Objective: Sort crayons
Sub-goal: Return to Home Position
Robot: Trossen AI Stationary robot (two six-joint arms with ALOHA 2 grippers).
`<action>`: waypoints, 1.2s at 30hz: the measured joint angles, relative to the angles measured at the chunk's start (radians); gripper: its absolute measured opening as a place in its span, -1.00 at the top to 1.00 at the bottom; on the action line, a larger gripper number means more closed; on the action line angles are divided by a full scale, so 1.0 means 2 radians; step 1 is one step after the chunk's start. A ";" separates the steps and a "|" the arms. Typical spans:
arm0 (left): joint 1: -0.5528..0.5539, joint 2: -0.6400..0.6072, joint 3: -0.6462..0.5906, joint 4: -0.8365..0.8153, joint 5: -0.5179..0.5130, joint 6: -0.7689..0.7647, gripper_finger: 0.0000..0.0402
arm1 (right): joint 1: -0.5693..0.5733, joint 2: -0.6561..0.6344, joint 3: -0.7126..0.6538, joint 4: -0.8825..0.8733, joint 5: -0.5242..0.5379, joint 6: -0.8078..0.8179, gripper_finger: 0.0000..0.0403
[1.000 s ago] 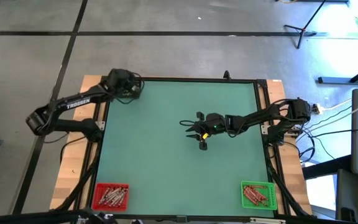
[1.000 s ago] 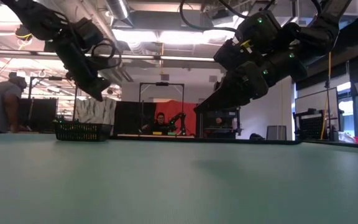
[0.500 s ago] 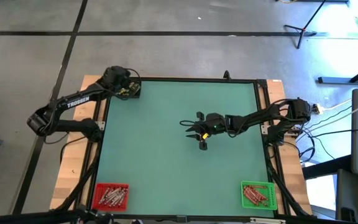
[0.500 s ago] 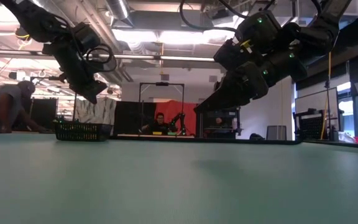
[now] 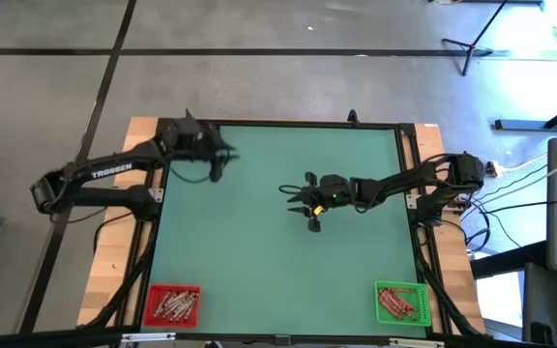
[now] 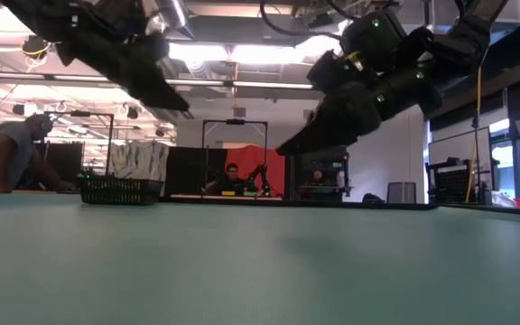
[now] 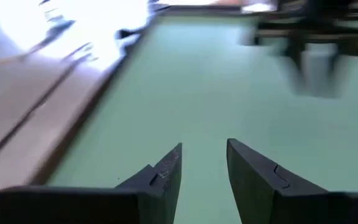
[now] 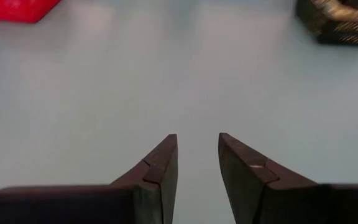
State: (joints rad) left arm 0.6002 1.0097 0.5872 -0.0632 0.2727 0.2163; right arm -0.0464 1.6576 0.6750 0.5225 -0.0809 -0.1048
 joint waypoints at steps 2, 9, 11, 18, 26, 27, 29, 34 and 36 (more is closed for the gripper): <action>-0.029 -0.003 -0.021 0.031 0.029 0.001 0.45 | 0.000 -0.009 0.004 0.000 0.013 -0.002 0.44; -0.096 -0.025 -0.118 0.153 0.026 -0.026 0.46 | -0.030 -0.089 0.004 -0.078 0.021 -0.002 0.63; -0.108 -0.044 -0.135 0.165 0.024 -0.035 0.46 | -0.045 -0.117 0.004 -0.121 0.008 -0.002 0.75; -0.131 -0.137 -0.178 0.169 -0.002 -0.050 0.46 | -0.084 -0.198 -0.008 -0.186 -0.012 -0.002 0.94; -0.135 -0.235 -0.244 0.167 -0.033 -0.098 0.46 | -0.103 -0.290 -0.083 -0.144 -0.010 0.016 0.94; -0.138 -0.244 -0.249 0.161 -0.047 -0.105 0.46 | -0.103 -0.302 -0.095 -0.135 -0.005 0.023 0.95; -0.150 -0.255 -0.252 0.149 -0.077 -0.111 0.46 | -0.102 -0.326 -0.120 -0.112 0.010 0.035 0.97; -0.205 -0.269 -0.253 0.138 -0.110 -0.124 0.46 | -0.102 -0.393 -0.188 -0.075 0.046 0.067 0.99; -0.227 -0.278 -0.253 0.133 -0.126 -0.124 0.46 | -0.102 -0.421 -0.215 -0.058 0.058 0.078 0.99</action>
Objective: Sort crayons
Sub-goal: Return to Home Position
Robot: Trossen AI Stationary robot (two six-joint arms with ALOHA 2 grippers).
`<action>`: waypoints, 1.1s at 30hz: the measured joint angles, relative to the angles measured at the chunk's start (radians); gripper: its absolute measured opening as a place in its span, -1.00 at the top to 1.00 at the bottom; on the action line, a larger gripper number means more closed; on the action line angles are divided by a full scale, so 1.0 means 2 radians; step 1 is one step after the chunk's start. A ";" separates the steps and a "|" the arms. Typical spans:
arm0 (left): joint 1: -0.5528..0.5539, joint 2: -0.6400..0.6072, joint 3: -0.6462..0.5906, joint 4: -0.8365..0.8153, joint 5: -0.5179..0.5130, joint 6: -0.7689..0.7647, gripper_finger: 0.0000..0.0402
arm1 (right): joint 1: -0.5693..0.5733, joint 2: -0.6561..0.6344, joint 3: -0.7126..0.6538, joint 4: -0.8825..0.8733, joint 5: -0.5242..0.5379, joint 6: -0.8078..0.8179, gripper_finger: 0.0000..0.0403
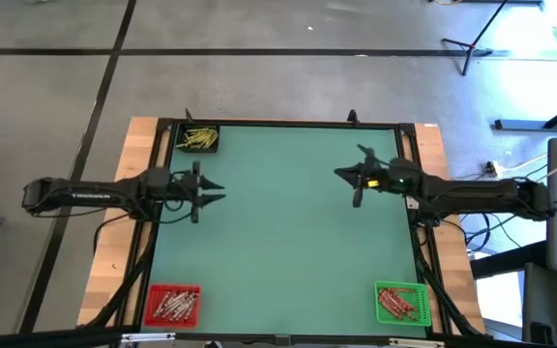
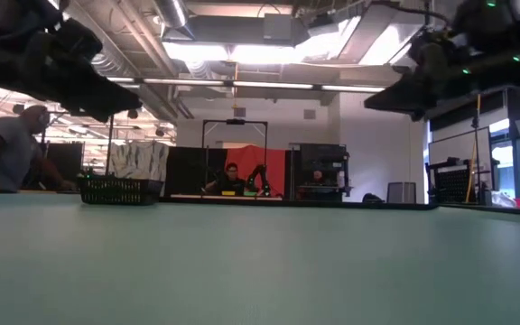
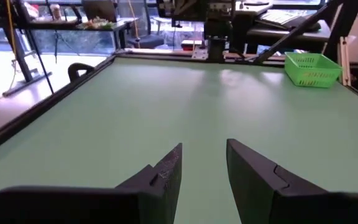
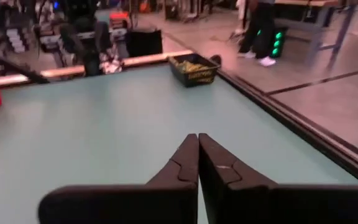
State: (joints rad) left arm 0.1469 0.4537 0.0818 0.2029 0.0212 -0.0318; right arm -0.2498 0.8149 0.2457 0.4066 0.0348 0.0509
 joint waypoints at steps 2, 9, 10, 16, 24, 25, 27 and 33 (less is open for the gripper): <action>-0.017 -0.009 0.000 -0.007 -0.017 0.006 0.46 | 0.000 -0.027 -0.025 0.009 0.007 0.009 0.99; -0.048 -0.059 -0.019 -0.020 -0.035 0.022 0.46 | 0.000 -0.144 -0.087 0.002 0.044 0.032 0.99; -0.048 -0.070 -0.028 -0.019 -0.035 0.022 0.46 | 0.000 -0.159 -0.094 0.001 0.044 0.036 0.99; -0.048 -0.134 -0.037 -0.065 -0.029 0.017 0.46 | 0.000 -0.241 -0.114 -0.044 0.044 0.038 0.99; -0.048 -0.205 -0.037 -0.095 -0.011 0.034 0.46 | 0.000 -0.331 -0.115 -0.170 0.044 0.036 0.99; -0.048 -0.210 -0.037 -0.096 -0.013 0.039 0.46 | 0.000 -0.342 -0.115 -0.182 0.044 0.035 0.99; -0.048 -0.213 -0.037 -0.096 -0.013 0.043 0.46 | 0.000 -0.360 -0.115 -0.196 0.043 0.026 0.99; -0.048 -0.212 -0.037 -0.096 -0.013 0.019 0.46 | 0.000 -0.382 -0.114 -0.205 -0.007 0.024 0.99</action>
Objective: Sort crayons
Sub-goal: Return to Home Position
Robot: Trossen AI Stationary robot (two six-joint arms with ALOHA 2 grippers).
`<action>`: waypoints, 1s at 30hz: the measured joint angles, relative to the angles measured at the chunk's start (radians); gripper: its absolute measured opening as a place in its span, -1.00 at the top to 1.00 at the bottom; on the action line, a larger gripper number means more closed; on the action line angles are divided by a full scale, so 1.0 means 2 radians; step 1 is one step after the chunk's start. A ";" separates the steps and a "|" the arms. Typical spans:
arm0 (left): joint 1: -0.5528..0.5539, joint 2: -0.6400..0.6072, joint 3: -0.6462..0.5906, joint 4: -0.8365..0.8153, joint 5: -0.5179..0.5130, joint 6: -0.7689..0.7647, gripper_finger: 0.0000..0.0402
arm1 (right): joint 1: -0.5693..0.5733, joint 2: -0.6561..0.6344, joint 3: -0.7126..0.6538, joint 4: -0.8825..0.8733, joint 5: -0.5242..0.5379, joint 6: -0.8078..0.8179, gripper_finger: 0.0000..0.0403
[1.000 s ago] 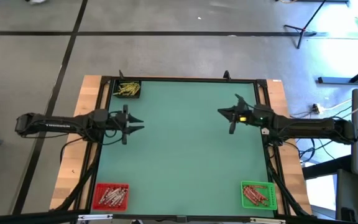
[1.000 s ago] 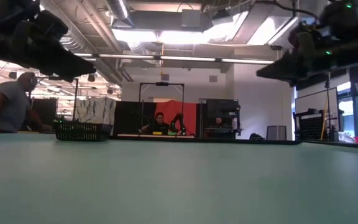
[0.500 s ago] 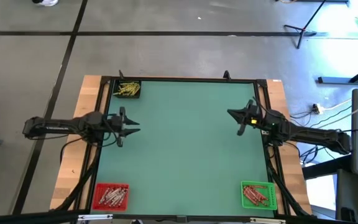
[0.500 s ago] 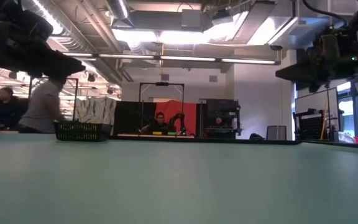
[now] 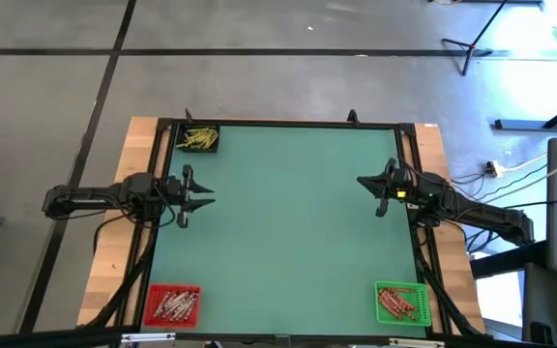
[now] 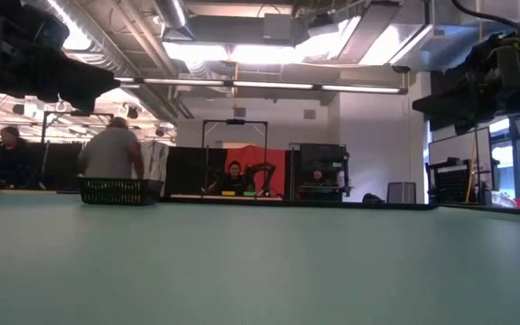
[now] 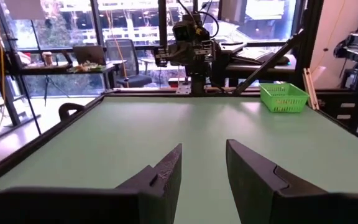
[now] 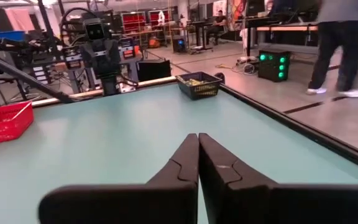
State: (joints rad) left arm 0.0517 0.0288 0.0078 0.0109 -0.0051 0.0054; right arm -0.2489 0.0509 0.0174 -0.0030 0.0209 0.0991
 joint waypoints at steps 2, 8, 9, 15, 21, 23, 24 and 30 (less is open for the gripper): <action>0.000 0.000 0.000 0.000 -0.002 -0.005 0.46 | 0.000 0.000 0.000 -0.001 -0.003 0.003 0.99; 0.000 0.000 0.000 0.001 -0.024 -0.002 0.46 | 0.000 0.003 0.000 -0.001 -0.003 0.014 0.99; 0.000 0.000 0.000 0.001 -0.025 0.004 0.46 | 0.000 0.003 0.000 -0.001 -0.003 0.014 0.99; 0.000 0.000 0.000 0.002 -0.026 0.015 0.46 | 0.000 0.003 0.000 -0.001 -0.003 0.014 0.99; 0.000 0.000 0.000 0.002 -0.026 0.015 0.46 | 0.000 0.003 0.000 0.000 -0.003 0.014 0.99; 0.000 0.000 0.000 0.002 -0.026 0.015 0.46 | 0.000 0.003 0.000 0.000 -0.003 0.014 0.99; 0.000 0.000 0.000 0.002 -0.026 0.015 0.46 | 0.000 0.003 0.000 0.000 -0.003 0.014 0.99; 0.000 0.000 0.000 0.002 -0.026 0.015 0.46 | 0.000 0.003 0.000 0.000 -0.003 0.014 0.99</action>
